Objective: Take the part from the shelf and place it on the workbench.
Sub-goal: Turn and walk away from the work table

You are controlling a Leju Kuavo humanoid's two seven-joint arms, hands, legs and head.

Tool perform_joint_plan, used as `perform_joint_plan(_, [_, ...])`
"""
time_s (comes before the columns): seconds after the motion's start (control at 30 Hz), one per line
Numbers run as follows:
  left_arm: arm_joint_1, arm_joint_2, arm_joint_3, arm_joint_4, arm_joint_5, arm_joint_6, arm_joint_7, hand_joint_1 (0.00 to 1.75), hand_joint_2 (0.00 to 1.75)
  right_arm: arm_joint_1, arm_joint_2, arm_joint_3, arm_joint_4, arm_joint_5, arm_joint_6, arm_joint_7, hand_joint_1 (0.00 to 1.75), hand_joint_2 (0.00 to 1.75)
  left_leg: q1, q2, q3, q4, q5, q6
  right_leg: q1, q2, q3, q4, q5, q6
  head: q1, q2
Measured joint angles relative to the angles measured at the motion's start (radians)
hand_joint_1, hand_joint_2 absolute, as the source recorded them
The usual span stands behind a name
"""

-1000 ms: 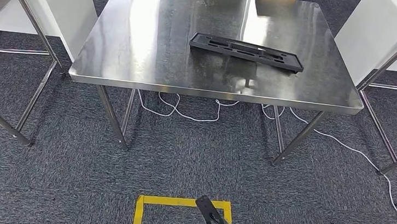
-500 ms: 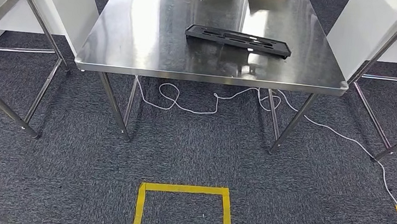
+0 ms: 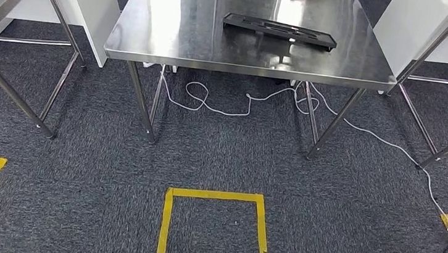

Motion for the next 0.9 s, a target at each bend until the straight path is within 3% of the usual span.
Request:
perform_joint_plan(0.03, [0.0,0.0,0.0,0.0,0.0,0.0,0.0,0.0,0.0,-0.003,0.0,0.002,0.0,0.0,0.0,0.0,0.0,0.0,0.0,0.0,-0.013,0.001,0.013,-0.004,0.0,0.001,0.057,-0.066,0.011,0.002,0.0,0.0])
perform_joint_plan(0.07, [-0.001,0.0,0.0,0.001,0.0,0.0,0.0,0.0,0.0,-0.006,0.0,0.004,0.0,0.002,-0.001,-0.001,0.0,0.0,-0.001,0.0,-0.023,0.001,0.026,-0.01,0.004,0.002,0.116,-0.147,0.004,-0.003,0.001,0.0])
perform_joint_plan(0.13, [-0.001,0.0,0.0,0.002,0.0,-0.002,-0.001,0.0,0.0,-0.012,0.001,0.008,0.0,0.012,-0.004,-0.004,0.0,0.0,-0.003,0.001,-0.031,-0.002,0.05,-0.022,0.015,0.005,0.184,-0.265,-0.027,-0.023,0.0,0.0])
perform_joint_plan(0.17, [-0.001,0.0,0.0,0.002,0.0,-0.005,-0.002,0.0,0.0,-0.013,0.002,0.012,0.0,0.018,-0.006,-0.006,0.0,0.0,-0.004,0.002,-0.032,-0.008,0.064,-0.029,0.022,0.006,0.191,-0.289,-0.033,-0.034,0.0,0.0])
perform_joint_plan(0.23, [0.0,0.0,0.0,0.003,-0.002,-0.012,-0.006,0.0,0.0,-0.014,0.006,0.021,0.002,0.024,-0.01,-0.009,0.0,0.0,0.001,0.002,-0.038,-0.013,0.067,-0.04,0.012,0.003,0.173,-0.293,-0.016,-0.056,-0.001,0.0])
perform_joint_plan(0.27, [0.001,0.0,0.0,0.003,-0.004,-0.017,-0.007,0.0,0.0,-0.014,0.008,0.025,0.002,0.025,-0.01,-0.01,0.0,0.0,0.003,0.001,-0.045,0.002,0.037,-0.045,0.007,0.0,0.162,-0.294,-0.003,-0.069,-0.002,0.0])
perform_joint_plan(0.3, [0.002,0.0,0.0,0.003,-0.006,-0.022,-0.009,0.0,0.0,-0.015,0.009,0.027,0.003,0.026,-0.011,-0.009,0.0,0.0,0.005,-0.001,-0.054,0.037,-0.012,-0.049,0.002,-0.002,0.15,-0.294,0.011,-0.08,-0.005,0.0])
perform_joint_plan(0.37, [0.002,0.001,-0.001,0.003,-0.017,-0.034,-0.012,0.0,0.0,-0.015,0.009,0.03,0.004,0.026,-0.012,-0.005,0.0,0.0,0.005,-0.003,-0.07,0.158,-0.126,-0.056,0.006,-0.007,0.124,-0.293,0.035,-0.091,-0.009,0.0])
perform_joint_plan(0.4, [0.001,0.002,-0.003,0.003,-0.023,-0.041,-0.013,0.0,0.0,-0.014,0.008,0.03,0.004,0.023,-0.015,0.0,0.0,0.0,0.005,-0.004,-0.074,0.221,-0.152,-0.059,0.008,-0.009,0.112,-0.29,0.046,-0.092,-0.01,0.0])
perform_joint_plan(0.43, [0.001,0.003,-0.005,0.003,-0.031,-0.049,-0.014,0.0,0.0,-0.012,0.007,0.03,0.005,0.017,-0.019,0.004,0.0,0.0,0.006,-0.004,-0.069,0.265,-0.153,-0.061,0.01,-0.011,0.097,-0.286,0.057,-0.09,-0.01,0.0])
perform_joint_plan(0.47, [0.001,0.005,-0.008,0.003,-0.039,-0.058,-0.015,0.0,0.0,-0.01,0.004,0.03,0.006,0.01,-0.025,0.008,0.0,0.0,0.007,-0.004,-0.049,0.277,-0.132,-0.063,0.01,-0.013,0.082,-0.28,0.067,-0.087,-0.011,0.0])
perform_joint_plan(0.5, [0.001,0.007,-0.011,0.003,-0.047,-0.066,-0.017,0.0,0.0,-0.006,0.002,0.03,0.007,0.002,-0.033,0.011,0.0,0.0,0.009,-0.004,-0.016,0.256,-0.104,-0.064,0.009,-0.013,0.067,-0.272,0.073,-0.083,-0.011,0.0])
perform_joint_plan(0.53, [0.0,0.009,-0.015,0.003,-0.056,-0.076,-0.019,0.0,0.0,-0.002,0.0,0.03,0.008,-0.005,-0.04,0.013,0.0,0.0,0.012,-0.005,0.034,0.2,-0.091,-0.064,0.009,-0.014,0.05,-0.261,0.079,-0.079,-0.011,0.0])
perform_joint_plan(0.6, [-0.001,0.015,-0.024,0.003,-0.072,-0.095,-0.028,0.0,0.0,0.008,-0.005,0.028,0.01,-0.018,-0.057,0.017,0.0,0.0,0.011,-0.009,0.126,0.069,-0.109,-0.061,0.011,-0.014,0.023,-0.241,0.088,-0.067,-0.01,0.0])
perform_joint_plan(0.63, [-0.001,0.018,-0.03,0.003,-0.079,-0.104,-0.033,0.0,0.0,0.013,-0.007,0.027,0.011,-0.023,-0.066,0.017,0.0,0.0,0.008,-0.011,0.152,0.023,-0.126,-0.058,0.013,-0.014,0.014,-0.235,0.093,-0.059,-0.01,0.0])
perform_joint_plan(0.73, [-0.001,0.024,-0.041,0.003,-0.086,-0.121,-0.047,0.0,0.0,0.028,-0.012,0.024,0.013,-0.032,-0.082,0.017,0.0,0.0,0.0,-0.011,0.145,-0.006,-0.123,-0.032,0.016,-0.012,-0.005,-0.228,0.104,-0.035,-0.01,0.0])
perform_joint_plan(0.8, [-0.001,0.028,-0.043,0.003,-0.084,-0.126,-0.053,0.0,0.0,0.037,-0.015,0.022,0.014,-0.034,-0.083,0.013,0.0,0.0,0.0,-0.006,0.124,-0.012,-0.102,-0.005,0.014,-0.007,-0.031,-0.182,0.057,-0.036,-0.007,0.0])
perform_joint_plan(0.87, [-0.001,0.031,-0.045,0.003,-0.083,-0.129,-0.057,0.0,0.0,0.042,-0.016,0.021,0.014,-0.035,-0.084,0.01,0.0,0.0,-0.001,-0.002,0.098,-0.012,-0.081,0.007,0.009,-0.004,-0.065,-0.068,-0.026,-0.045,-0.003,0.0])
perform_joint_plan(0.9, [-0.001,0.032,-0.047,0.003,-0.083,-0.132,-0.059,0.0,0.0,0.044,-0.017,0.021,0.014,-0.037,-0.085,0.009,0.0,0.0,-0.002,-0.001,0.086,-0.012,-0.07,0.008,0.008,-0.003,-0.077,-0.008,-0.055,-0.043,-0.002,0.0])
